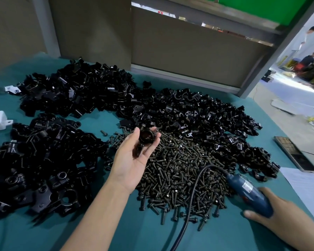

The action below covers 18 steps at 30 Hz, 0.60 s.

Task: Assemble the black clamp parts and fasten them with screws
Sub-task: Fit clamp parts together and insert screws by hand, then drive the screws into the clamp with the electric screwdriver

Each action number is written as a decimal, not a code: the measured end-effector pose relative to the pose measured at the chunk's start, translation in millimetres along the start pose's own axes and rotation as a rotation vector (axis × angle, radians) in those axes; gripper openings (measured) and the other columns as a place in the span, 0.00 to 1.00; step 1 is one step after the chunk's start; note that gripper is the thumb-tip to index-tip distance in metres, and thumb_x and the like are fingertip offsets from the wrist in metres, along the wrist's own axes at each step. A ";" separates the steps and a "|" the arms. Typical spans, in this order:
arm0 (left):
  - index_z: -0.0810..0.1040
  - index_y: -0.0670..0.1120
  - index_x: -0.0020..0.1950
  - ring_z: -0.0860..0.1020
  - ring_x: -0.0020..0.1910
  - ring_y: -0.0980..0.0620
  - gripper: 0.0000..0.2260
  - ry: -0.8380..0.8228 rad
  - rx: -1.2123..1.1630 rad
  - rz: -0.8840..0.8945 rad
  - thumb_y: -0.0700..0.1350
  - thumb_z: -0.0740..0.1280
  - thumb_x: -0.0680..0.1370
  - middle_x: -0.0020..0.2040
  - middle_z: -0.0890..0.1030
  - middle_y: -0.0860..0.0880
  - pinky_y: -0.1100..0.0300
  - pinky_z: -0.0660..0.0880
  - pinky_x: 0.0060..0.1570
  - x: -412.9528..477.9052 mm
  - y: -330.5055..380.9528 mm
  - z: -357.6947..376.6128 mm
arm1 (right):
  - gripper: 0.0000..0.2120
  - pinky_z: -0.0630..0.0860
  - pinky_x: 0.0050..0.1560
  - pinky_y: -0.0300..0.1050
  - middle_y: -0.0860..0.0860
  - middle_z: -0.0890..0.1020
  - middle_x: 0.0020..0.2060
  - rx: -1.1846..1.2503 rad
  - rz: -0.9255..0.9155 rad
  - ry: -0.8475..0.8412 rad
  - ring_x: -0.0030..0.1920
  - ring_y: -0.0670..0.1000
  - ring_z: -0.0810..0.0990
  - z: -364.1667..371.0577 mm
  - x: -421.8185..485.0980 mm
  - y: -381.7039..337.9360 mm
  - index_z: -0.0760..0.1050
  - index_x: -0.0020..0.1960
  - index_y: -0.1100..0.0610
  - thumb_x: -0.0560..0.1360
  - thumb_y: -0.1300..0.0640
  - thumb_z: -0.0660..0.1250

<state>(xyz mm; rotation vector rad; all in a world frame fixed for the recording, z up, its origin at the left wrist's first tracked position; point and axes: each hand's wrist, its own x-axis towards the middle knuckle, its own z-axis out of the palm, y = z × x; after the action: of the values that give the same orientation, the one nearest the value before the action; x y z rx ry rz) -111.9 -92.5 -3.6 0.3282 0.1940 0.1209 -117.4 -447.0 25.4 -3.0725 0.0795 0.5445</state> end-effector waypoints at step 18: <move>0.77 0.48 0.61 0.85 0.50 0.47 0.27 0.025 0.513 0.163 0.42 0.77 0.62 0.45 0.86 0.48 0.51 0.78 0.60 0.5 -4.9 -5.5 | 0.18 0.78 0.40 0.44 0.47 0.84 0.39 1.340 -0.559 0.710 0.36 0.47 0.81 -106.3 -5.3 -104.3 0.81 0.52 0.45 0.63 0.47 0.79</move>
<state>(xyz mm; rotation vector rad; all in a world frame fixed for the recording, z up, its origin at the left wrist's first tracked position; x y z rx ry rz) -112.1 -95.3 -10.4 0.8549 0.2221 0.2373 -80.3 -345.7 128.2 -1.6832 -0.2763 -0.4798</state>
